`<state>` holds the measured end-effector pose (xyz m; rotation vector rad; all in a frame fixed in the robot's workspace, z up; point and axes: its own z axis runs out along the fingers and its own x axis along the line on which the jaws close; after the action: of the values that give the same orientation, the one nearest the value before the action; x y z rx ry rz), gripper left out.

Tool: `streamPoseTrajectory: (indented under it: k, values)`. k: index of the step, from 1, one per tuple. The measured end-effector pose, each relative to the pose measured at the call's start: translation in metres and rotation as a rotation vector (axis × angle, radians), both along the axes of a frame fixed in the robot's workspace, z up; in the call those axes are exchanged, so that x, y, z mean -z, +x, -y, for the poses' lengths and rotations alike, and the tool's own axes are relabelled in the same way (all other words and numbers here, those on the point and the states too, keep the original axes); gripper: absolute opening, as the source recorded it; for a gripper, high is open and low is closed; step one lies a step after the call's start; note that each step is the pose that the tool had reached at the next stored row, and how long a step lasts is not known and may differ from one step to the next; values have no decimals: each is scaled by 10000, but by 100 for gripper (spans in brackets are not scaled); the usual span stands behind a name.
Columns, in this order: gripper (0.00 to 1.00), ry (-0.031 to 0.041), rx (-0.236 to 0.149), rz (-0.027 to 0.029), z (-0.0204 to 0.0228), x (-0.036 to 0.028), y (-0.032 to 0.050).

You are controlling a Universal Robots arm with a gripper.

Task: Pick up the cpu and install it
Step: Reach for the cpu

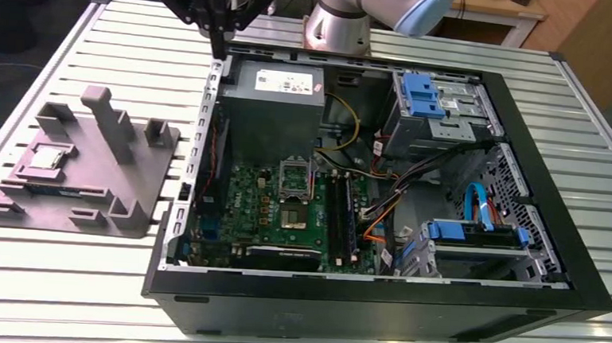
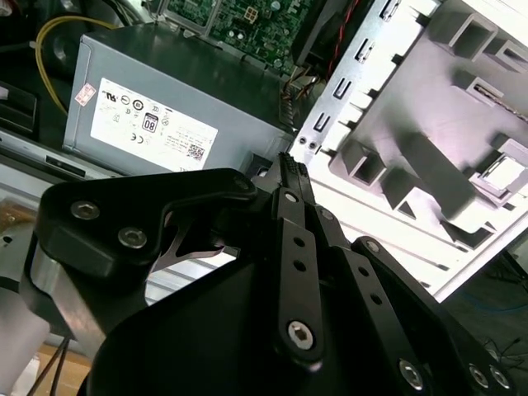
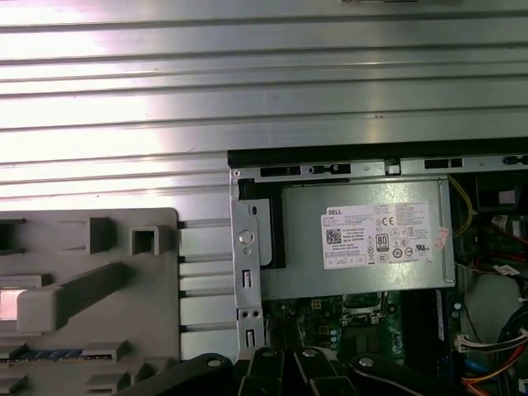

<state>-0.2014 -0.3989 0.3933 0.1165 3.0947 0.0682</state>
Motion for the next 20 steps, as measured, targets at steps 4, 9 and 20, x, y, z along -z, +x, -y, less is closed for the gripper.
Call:
streamPoseTrajectory:
  k: [4,9,20]
  values:
    - [10,1,-1,18,0,0,-15]
    - [10,0,0,27,0,0,-17]
    - [10,0,0,32,0,1,-76]
